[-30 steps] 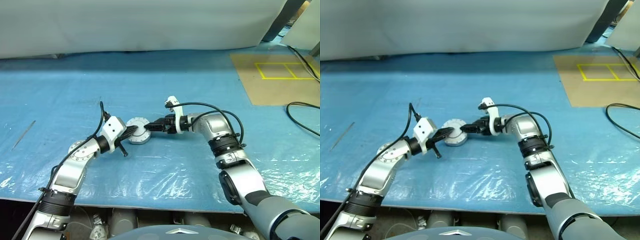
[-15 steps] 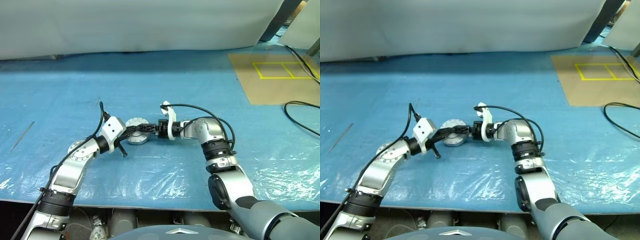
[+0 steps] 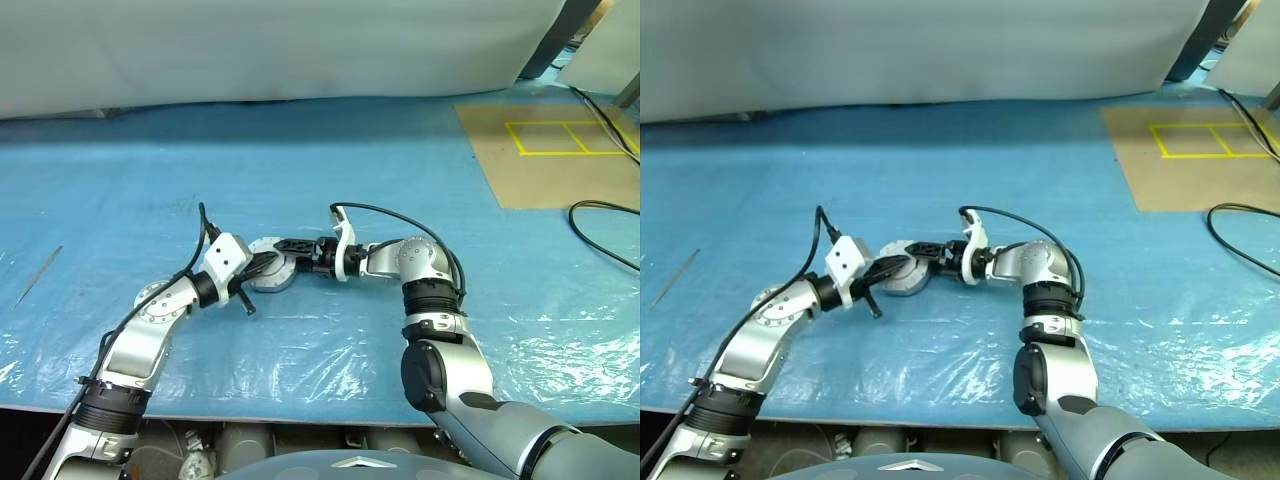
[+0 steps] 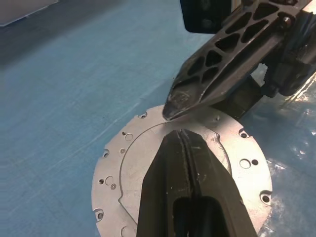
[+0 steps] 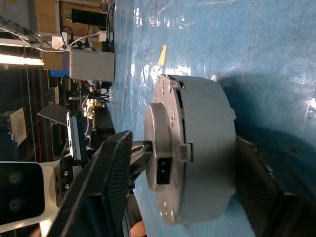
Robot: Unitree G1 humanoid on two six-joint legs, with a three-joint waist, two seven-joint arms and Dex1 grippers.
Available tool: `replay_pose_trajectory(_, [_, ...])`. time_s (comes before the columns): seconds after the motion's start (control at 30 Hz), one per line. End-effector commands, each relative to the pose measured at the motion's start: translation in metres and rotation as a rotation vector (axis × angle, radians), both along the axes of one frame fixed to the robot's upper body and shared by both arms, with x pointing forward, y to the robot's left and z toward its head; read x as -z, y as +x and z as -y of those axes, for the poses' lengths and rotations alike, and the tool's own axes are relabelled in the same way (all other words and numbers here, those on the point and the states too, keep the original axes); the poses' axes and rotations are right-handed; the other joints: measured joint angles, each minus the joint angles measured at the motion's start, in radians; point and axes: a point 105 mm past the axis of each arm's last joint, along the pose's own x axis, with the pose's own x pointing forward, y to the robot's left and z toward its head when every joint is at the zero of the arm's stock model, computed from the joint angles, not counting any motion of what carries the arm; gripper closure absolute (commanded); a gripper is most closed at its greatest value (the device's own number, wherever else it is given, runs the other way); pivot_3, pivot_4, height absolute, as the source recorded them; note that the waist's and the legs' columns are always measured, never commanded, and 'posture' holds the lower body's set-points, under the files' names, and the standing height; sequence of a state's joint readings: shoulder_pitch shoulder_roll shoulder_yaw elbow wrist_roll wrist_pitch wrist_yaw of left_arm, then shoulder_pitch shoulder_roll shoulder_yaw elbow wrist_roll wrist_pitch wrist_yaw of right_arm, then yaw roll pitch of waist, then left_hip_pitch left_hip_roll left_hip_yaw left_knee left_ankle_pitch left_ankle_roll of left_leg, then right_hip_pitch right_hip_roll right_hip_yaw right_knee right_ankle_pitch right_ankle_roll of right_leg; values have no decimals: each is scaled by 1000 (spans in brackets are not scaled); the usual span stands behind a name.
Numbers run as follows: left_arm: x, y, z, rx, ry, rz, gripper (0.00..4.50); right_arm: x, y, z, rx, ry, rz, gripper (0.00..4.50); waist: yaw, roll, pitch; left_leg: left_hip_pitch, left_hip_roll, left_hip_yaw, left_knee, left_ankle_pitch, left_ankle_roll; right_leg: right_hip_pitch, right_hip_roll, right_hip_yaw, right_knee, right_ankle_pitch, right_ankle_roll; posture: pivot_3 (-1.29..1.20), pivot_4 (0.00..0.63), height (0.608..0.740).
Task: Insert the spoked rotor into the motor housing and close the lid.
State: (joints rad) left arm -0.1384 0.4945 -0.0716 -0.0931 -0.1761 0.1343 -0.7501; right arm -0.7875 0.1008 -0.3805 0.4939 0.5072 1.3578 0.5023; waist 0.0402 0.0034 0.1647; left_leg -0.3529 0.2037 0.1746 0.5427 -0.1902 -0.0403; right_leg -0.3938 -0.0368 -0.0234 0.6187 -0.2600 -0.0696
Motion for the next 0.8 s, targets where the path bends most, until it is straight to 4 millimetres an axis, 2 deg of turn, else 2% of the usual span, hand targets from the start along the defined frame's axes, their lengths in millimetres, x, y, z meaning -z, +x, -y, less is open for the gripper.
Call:
replay_pose_trajectory(0.03, [37,-7,-26,-65,73,-148,4500,-44,-8,-26,-105,190,73,2447,0,0,0,0,0,0,0,0,0,0,0,0,0,0,0,0,150,740])
replay_pose_trajectory(0.13, [32,-3,-36,-90,84,-134,4500,-46,-6,-25,-99,193,85,3382,3,0,0,0,0,0,0,0,0,0,0,0,0,0,0,0,150,740])
replay_pose_trajectory(0.17, [32,-2,-38,-93,86,-131,4500,-46,-6,-25,-96,194,86,3454,4,0,0,-2,0,0,0,0,0,-1,0,0,0,0,0,0,150,740])
replay_pose_trajectory(0.4, [29,0,-37,-100,66,-114,4500,-31,-3,-24,-76,96,90,3454,6,0,0,-4,-1,0,1,0,0,-3,-1,-1,0,0,1,0,150,740])
replay_pose_trajectory(0.5, [13,9,-40,-165,-44,-72,4500,-27,-1,-23,-64,80,91,3454,4,0,0,-3,-1,0,1,0,0,-2,-1,-1,1,0,1,0,150,740])
replay_pose_trajectory(0.57, [0,18,-49,-249,-135,-38,4500,-29,2,-22,-40,105,93,3454,5,0,1,-3,-1,0,2,0,0,-2,-1,-1,2,0,1,0,150,740])
replay_pose_trajectory(0.67, [-9,26,-66,-361,-213,-13,4500,-36,11,-20,22,152,105,3454,5,-1,1,-5,0,0,4,0,0,-4,0,-1,4,0,0,0,150,740])
replay_pose_trajectory(0.8, [-22,26,-75,-425,-390,-23,4500,-56,27,-13,122,281,104,3454,8,-1,1,-14,0,-1,7,0,0,-10,-1,-2,4,1,1,0,150,740])
